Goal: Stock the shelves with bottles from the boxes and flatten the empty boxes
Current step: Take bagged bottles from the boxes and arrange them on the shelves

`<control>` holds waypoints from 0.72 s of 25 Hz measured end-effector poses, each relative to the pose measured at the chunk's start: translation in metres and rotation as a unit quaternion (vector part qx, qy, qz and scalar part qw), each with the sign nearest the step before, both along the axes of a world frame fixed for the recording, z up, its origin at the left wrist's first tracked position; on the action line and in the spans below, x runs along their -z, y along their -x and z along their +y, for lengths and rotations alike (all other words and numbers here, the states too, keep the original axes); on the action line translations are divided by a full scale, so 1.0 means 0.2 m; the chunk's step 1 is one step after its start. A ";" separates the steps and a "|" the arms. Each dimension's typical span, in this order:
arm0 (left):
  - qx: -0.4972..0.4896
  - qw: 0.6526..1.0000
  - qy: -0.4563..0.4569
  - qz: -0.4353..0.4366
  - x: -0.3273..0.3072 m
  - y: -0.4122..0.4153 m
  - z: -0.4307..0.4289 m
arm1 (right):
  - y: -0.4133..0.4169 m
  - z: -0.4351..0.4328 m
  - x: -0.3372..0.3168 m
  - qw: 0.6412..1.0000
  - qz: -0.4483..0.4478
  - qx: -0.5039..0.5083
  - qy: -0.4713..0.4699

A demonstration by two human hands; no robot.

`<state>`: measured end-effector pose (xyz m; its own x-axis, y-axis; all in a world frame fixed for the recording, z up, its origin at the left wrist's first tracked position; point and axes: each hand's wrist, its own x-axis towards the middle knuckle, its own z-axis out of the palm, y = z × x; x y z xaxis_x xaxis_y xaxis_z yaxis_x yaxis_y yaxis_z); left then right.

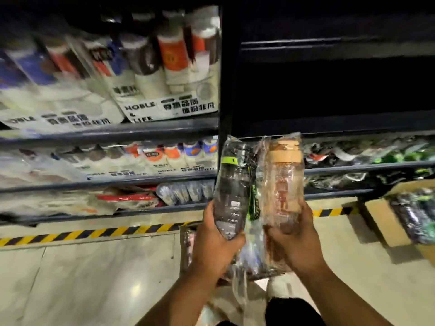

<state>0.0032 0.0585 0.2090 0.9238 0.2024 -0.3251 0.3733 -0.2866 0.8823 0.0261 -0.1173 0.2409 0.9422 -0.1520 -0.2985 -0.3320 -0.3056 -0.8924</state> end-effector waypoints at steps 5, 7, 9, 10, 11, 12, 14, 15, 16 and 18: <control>0.040 0.994 -0.019 -0.095 -0.55 -0.11 -0.21 | 0.00 -0.31 -0.50 0.996 -0.083 0.012 0.024; 0.050 0.989 -0.024 -0.139 -0.75 -0.15 -0.32 | 0.00 -0.48 -0.69 0.993 -0.110 0.004 0.046; 0.056 0.983 -0.022 -0.173 -0.95 -0.19 -0.45 | 0.00 -0.68 -0.85 0.988 -0.144 0.004 0.061; 0.059 0.981 -0.023 -0.185 -1.03 -0.21 -0.52 | -0.01 -0.78 -0.92 0.985 -0.159 0.007 0.065; 0.062 0.978 -0.022 -0.199 -1.09 -0.23 -0.59 | -0.02 -0.87 -0.99 0.982 -0.177 0.011 0.065; 0.064 0.973 -0.021 -0.221 -1.18 -0.24 -0.69 | -0.03 -0.99 -1.08 0.978 -0.197 0.013 0.064; 0.059 0.966 -0.025 -0.252 -1.34 -0.28 -0.91 | -0.05 -1.23 -1.23 0.973 -0.222 0.011 0.058; 0.057 0.963 -0.023 -0.262 -1.42 -0.30 -1.04 | -0.07 -1.37 -1.31 0.970 -0.234 0.009 0.057; 0.061 0.962 -0.020 -0.266 -1.51 -0.32 -1.18 | -0.08 -1.51 -1.37 0.967 -0.247 0.011 0.055; 0.078 0.953 -0.010 -0.293 -1.64 -0.38 -1.39 | -0.11 -1.74 -1.51 0.961 -0.272 0.010 0.052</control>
<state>0.0787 -0.2202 0.5366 0.9649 0.0490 0.2580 -0.2300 -0.3168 0.9202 0.0475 -0.4652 0.5433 0.9511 -0.1742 0.2551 0.1679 -0.4017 -0.9003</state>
